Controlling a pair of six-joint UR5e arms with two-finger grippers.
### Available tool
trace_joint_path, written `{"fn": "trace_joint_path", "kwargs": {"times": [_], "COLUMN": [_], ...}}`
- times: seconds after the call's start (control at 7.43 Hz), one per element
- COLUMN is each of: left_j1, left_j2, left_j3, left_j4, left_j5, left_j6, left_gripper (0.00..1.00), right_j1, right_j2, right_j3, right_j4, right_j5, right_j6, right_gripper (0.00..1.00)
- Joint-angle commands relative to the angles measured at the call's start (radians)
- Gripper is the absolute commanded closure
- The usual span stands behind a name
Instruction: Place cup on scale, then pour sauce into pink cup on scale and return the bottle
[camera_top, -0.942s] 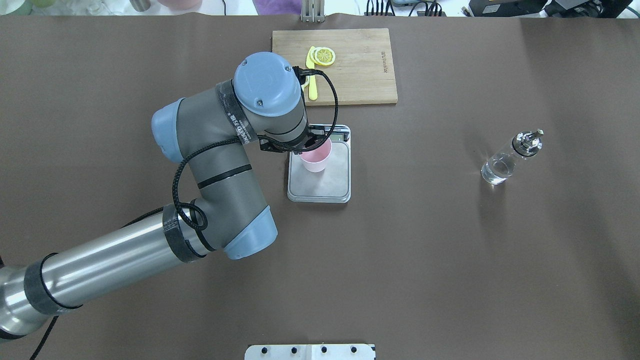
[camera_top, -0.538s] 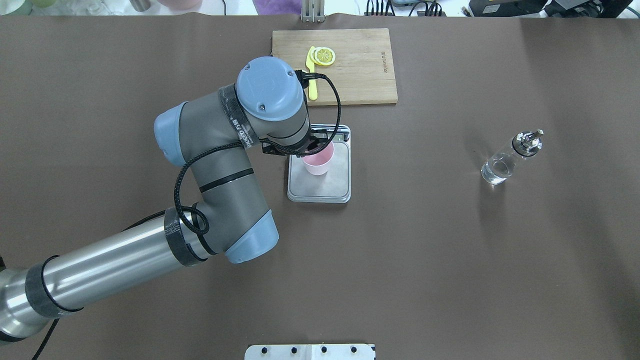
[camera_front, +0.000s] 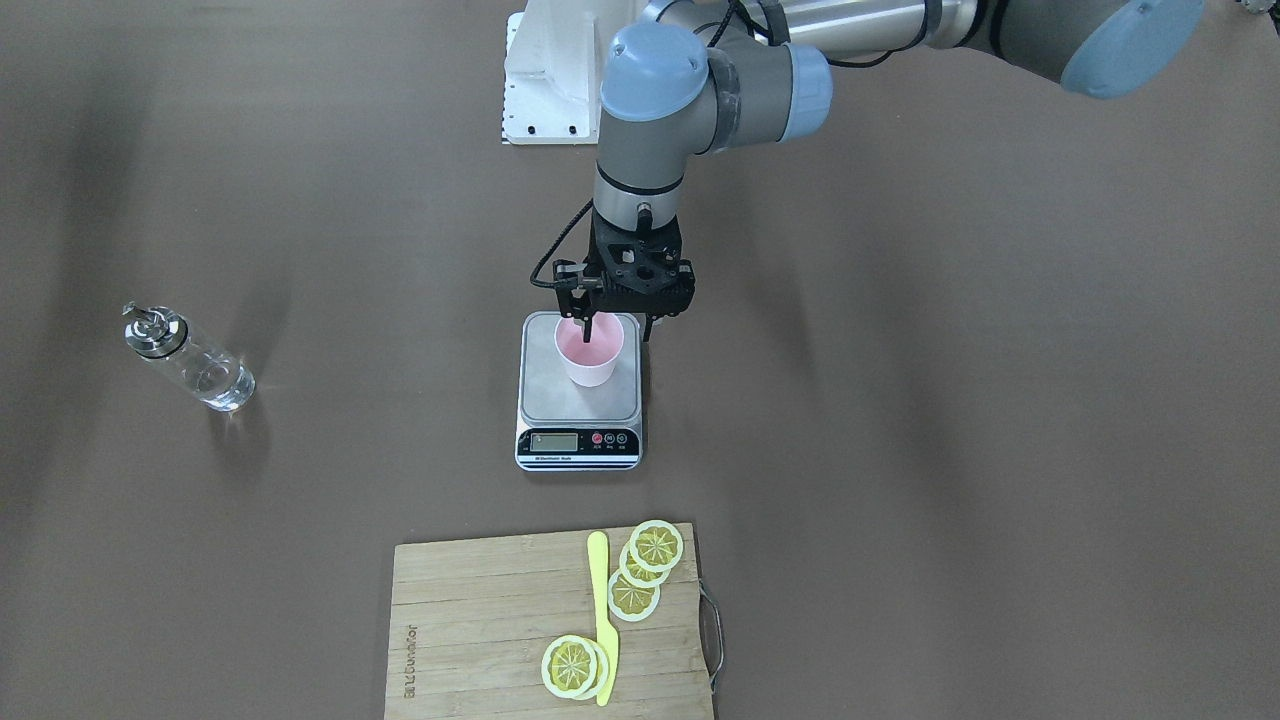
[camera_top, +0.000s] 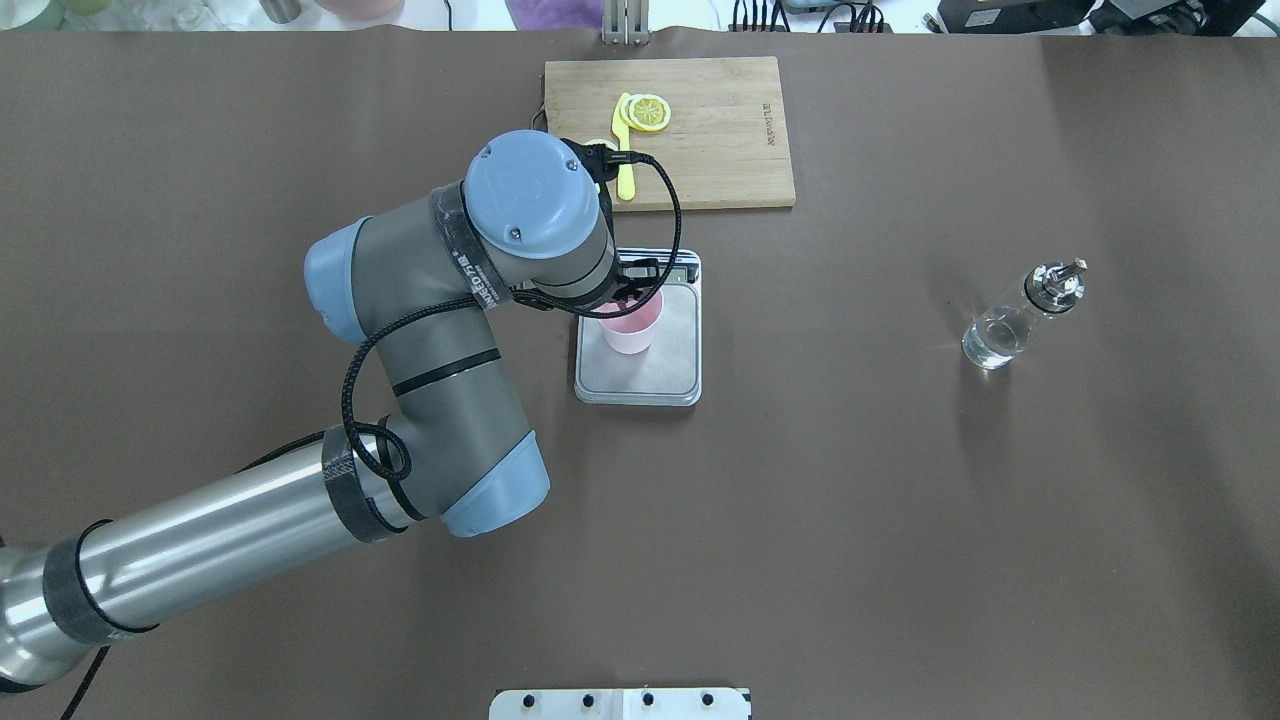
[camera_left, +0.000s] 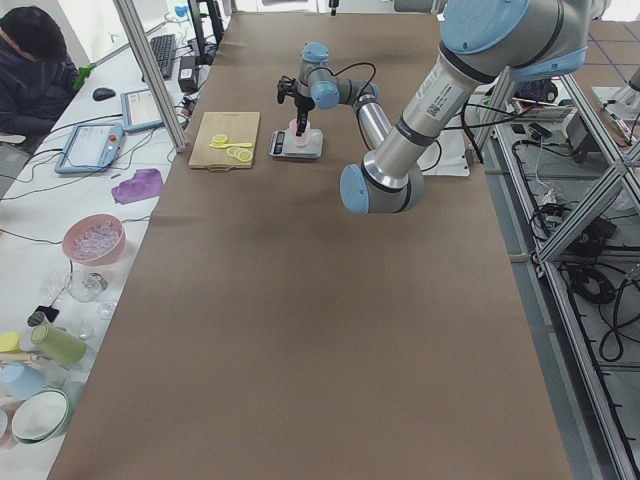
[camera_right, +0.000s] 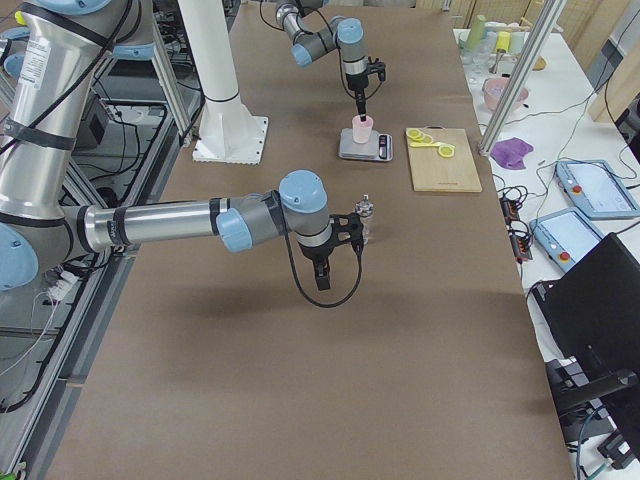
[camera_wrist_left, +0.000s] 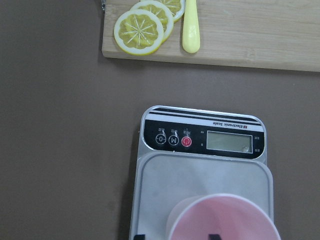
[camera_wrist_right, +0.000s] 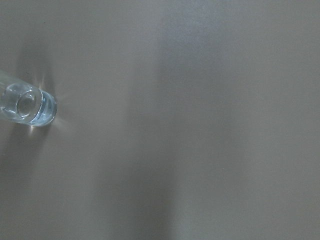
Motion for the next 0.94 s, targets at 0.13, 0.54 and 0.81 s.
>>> {"fn": "trace_joint_path", "kwargs": {"times": [0.13,0.54,0.81], "left_j1": [-0.051,-0.307,-0.549], "left_j2": [0.079,0.335,0.568], "left_j3": [-0.19,-0.385,-0.434], "left_j4": [0.1,0.185,0.183], "left_j5": [-0.082,-0.285,-0.378], "left_j6": [0.082,0.504,0.892], "left_gripper": [0.02,0.02,0.02], "right_j1": [0.0,-0.018,-0.098], "right_j2": [-0.003,-0.04,-0.044], "right_j3": [0.0,0.005,0.009], "right_j4": [0.068,0.129,0.252], "right_j5": [0.003,0.014,0.009], "right_j6": [0.0,0.052,0.263], "right_gripper": [0.0,0.0,0.0]}}
